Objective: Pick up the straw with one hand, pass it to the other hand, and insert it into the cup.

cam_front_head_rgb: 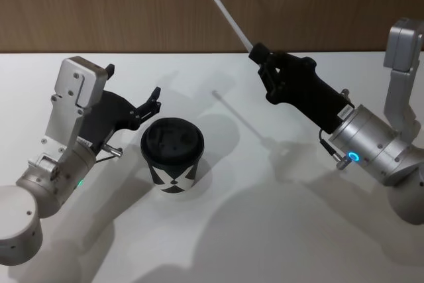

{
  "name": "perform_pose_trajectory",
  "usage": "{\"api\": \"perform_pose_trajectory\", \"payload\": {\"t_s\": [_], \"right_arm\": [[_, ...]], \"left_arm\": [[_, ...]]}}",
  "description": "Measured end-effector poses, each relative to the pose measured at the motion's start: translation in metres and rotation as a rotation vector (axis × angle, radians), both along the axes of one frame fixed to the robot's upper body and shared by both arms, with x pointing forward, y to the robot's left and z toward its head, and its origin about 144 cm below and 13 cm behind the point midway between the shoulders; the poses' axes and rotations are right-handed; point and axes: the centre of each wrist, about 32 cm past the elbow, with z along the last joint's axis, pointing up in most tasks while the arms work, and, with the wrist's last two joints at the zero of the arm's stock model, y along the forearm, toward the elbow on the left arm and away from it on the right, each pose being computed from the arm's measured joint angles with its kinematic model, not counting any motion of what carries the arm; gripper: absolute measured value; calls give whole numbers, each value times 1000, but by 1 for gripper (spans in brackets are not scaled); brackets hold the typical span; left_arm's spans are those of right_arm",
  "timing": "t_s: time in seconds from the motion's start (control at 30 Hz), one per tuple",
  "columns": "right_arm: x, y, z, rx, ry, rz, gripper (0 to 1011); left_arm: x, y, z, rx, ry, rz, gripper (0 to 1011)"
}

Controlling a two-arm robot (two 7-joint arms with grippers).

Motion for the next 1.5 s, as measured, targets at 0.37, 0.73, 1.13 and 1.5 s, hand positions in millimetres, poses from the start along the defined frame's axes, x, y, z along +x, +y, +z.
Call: {"api": "perform_pose_trajectory", "payload": {"t_s": [0.37, 0.73, 1.13, 1.5], "right_arm": [[-9, 11, 1, 39, 1, 31, 1], [-15, 16, 2, 55, 6, 43, 1], [-18, 18, 2, 61, 8, 47, 1], [-19, 19, 2, 62, 9, 50, 1]], "left_arm": [[0, 0, 0, 0, 0, 0, 1003], [-1, 2, 3, -16, -8, -7, 1003], [-8, 10, 18, -83, -75, -67, 1002], [-8, 15, 29, -140, -27, -144, 1003]]}}
